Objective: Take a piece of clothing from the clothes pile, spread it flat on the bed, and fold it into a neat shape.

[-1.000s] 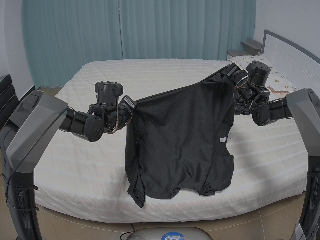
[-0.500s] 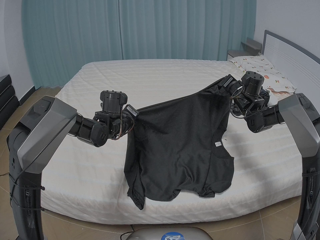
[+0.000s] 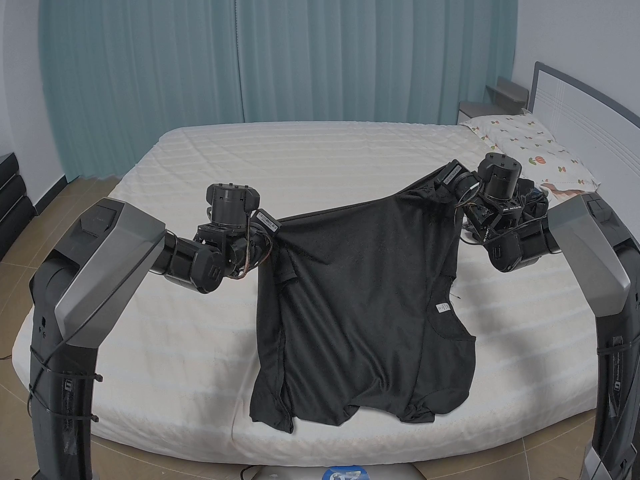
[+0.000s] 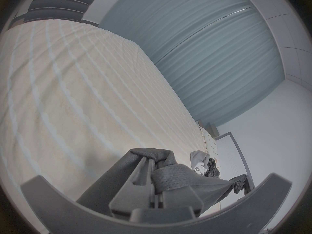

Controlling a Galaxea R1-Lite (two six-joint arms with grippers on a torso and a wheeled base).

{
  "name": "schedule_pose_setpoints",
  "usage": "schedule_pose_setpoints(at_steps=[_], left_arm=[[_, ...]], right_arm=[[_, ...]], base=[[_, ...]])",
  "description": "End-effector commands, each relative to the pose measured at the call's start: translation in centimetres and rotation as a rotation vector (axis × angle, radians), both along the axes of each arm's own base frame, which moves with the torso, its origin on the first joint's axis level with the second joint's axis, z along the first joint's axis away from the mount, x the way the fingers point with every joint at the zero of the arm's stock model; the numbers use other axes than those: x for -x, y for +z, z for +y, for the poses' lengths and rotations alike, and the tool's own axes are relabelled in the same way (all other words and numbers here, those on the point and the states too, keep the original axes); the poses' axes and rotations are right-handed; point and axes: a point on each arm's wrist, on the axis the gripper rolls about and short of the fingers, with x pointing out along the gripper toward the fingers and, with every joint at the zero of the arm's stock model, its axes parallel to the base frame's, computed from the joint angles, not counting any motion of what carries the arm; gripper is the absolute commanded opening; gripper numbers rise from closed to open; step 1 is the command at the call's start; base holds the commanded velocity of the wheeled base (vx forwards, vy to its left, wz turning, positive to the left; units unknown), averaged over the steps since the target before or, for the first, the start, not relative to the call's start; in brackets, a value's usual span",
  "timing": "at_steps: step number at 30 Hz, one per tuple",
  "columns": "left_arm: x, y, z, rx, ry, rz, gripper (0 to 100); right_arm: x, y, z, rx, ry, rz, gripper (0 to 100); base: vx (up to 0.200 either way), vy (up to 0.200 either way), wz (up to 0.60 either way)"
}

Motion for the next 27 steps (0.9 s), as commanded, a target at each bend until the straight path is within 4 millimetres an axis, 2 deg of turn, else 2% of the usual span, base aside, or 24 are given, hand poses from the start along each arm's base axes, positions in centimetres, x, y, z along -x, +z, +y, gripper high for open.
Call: schedule_pose_setpoints(at_steps=[1,5,6,7,12,24,25,27], left_arm=[[-0.9,-1.2,-0.3,0.002,0.020,0.001,0],[-1.6,-1.9,-0.5,-0.009,0.061,-0.012,0],[-1.7,-2.0,-0.6,-0.010,0.066,-0.014,0],[-2.1,-2.3,-0.6,-0.011,0.074,-0.018,100],[-2.4,-3.0,-0.6,-0.020,0.089,-0.014,100],[-3.3,-3.0,1.0,-0.066,0.163,-0.038,100],[-3.4,-3.6,1.3,-0.113,0.165,-0.033,100],[-3.6,-3.9,1.8,-0.148,0.173,-0.031,100]], right_arm=[[-0.9,-1.6,0.1,0.002,-0.011,0.015,0],[-1.4,-2.6,0.2,0.003,-0.024,0.023,0],[-1.5,-2.6,0.2,0.002,-0.024,0.022,100],[-1.6,-3.0,0.3,0.003,-0.024,0.026,100],[-2.3,-6.1,0.3,0.027,-0.011,0.074,100],[-2.6,-7.0,-2.4,0.039,-0.061,0.121,100],[-2.3,-8.3,-2.7,0.070,-0.063,0.191,100],[-2.1,-9.5,-3.2,0.108,-0.063,0.239,100]], base=[[0.000,0.000,0.00],[0.000,0.000,0.00],[0.000,0.000,0.00],[0.000,0.000,0.00],[0.000,0.000,0.00],[0.000,0.000,0.00],[0.000,0.000,0.00],[0.000,0.000,0.00]])
